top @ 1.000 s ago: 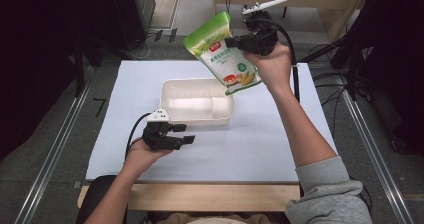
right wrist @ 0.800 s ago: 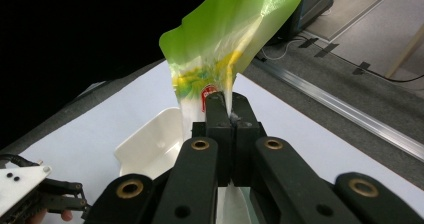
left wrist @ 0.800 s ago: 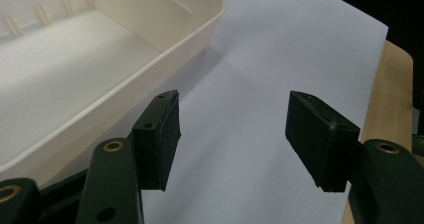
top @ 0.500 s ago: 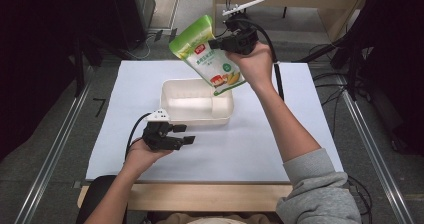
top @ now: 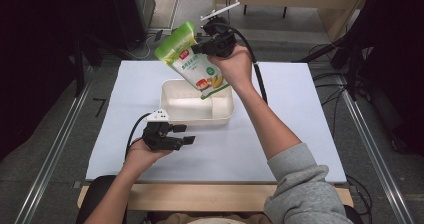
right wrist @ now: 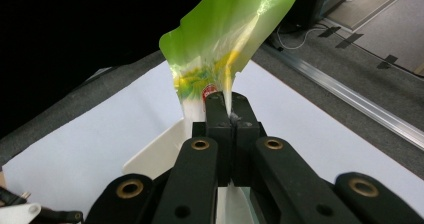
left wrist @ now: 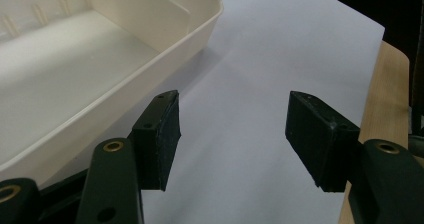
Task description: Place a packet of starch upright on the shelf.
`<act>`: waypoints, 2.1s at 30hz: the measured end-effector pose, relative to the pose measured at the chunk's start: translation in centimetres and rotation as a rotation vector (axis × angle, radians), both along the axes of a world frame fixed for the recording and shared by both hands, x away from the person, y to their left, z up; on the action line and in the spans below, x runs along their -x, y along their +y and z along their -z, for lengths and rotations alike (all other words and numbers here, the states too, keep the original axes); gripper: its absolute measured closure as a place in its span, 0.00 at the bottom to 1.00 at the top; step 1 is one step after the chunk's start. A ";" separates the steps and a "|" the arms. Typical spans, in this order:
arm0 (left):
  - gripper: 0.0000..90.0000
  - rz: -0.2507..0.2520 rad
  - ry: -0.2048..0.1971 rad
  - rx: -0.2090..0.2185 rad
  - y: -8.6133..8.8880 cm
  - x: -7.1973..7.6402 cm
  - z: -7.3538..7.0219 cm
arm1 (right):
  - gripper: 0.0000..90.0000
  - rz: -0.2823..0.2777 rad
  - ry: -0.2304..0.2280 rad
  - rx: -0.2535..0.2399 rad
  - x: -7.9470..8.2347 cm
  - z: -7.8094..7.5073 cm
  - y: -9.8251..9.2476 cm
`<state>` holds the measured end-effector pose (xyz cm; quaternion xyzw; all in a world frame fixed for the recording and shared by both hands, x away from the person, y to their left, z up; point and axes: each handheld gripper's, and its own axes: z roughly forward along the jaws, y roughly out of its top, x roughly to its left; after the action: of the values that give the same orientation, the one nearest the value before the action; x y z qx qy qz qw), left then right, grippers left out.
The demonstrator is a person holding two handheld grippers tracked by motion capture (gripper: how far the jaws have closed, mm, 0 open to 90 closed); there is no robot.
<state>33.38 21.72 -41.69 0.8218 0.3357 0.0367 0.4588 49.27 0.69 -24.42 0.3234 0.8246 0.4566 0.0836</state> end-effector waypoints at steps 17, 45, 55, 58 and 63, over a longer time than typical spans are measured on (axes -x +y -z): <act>0.44 0.001 -0.007 0.012 0.3 0.2 -0.2 | 1.00 -0.031 0.077 -0.016 -2.0 7.4 6.6; 0.44 0.006 -0.002 0.002 0.1 0.2 -0.1 | 1.00 0.054 0.143 -0.072 -3.7 13.6 -0.6; 0.44 0.008 0.001 0.003 0.0 0.2 0.0 | 0.90 0.054 0.163 -0.050 -3.8 13.6 -1.2; 0.44 0.007 0.006 -0.008 0.1 0.1 0.0 | 0.78 0.052 0.141 -0.038 -3.5 13.1 -1.6; 0.43 0.006 0.014 -0.007 0.0 0.0 0.1 | 0.67 0.040 0.139 -0.034 -2.9 12.1 -2.9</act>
<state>33.36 21.72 -41.79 0.8246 0.3365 0.0307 0.4538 52.14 -2.19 -36.48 0.3720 0.8138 0.4454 0.0295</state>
